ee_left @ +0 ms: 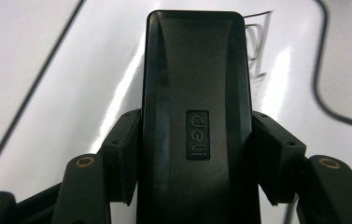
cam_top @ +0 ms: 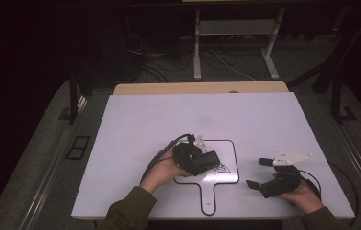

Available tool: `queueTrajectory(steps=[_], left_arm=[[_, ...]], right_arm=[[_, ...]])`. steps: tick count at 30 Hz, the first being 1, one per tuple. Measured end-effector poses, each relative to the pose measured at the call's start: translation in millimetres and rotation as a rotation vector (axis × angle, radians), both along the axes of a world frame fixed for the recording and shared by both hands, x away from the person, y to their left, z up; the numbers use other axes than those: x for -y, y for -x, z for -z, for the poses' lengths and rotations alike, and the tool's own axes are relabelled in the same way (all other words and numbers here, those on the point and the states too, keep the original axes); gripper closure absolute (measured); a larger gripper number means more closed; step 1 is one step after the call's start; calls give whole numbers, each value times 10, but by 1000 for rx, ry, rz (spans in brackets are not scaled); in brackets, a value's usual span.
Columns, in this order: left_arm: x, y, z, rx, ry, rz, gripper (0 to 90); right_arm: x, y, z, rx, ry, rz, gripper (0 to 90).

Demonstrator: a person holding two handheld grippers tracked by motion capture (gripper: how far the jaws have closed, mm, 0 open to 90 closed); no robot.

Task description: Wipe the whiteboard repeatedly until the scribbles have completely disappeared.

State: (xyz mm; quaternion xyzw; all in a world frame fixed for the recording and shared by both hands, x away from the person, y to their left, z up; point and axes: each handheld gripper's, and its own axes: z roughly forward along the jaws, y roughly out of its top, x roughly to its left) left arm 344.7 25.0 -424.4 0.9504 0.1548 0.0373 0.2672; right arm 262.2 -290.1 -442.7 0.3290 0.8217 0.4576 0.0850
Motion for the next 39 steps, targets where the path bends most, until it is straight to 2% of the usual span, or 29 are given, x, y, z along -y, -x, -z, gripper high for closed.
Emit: queueTrajectory(steps=[4,6,10,13,20,25,34,36,39], left_arm=[[-91,-57,3,5,5,-43,391],[-143,-93,-6,12,-11,-51,391],[-229,-142,4,14,4,-90,391],[-238,-138,3,11,2,-95,391],[-114,-4,-10,17,-18,-27,391],[-103,64,-13,24,-21,-12,391],[-347,-94,-10,39,-20,-114,392],[-384,-112,-8,33,-15,-126,392],[-371,-87,-12,32,-22,-114,392]], right_arm=[[0,0,0,1,0,0,0],[2,-1,-1,1,1,0,0],[0,0,0,0,1,-1,0],[0,0,0,0,1,1,0],[2,-3,0,0,2,-1,0],[5,-5,1,2,0,-1,0],[3,-4,1,1,1,-1,0],[1,-2,0,0,1,0,0],[3,-4,1,1,1,-2,0]])
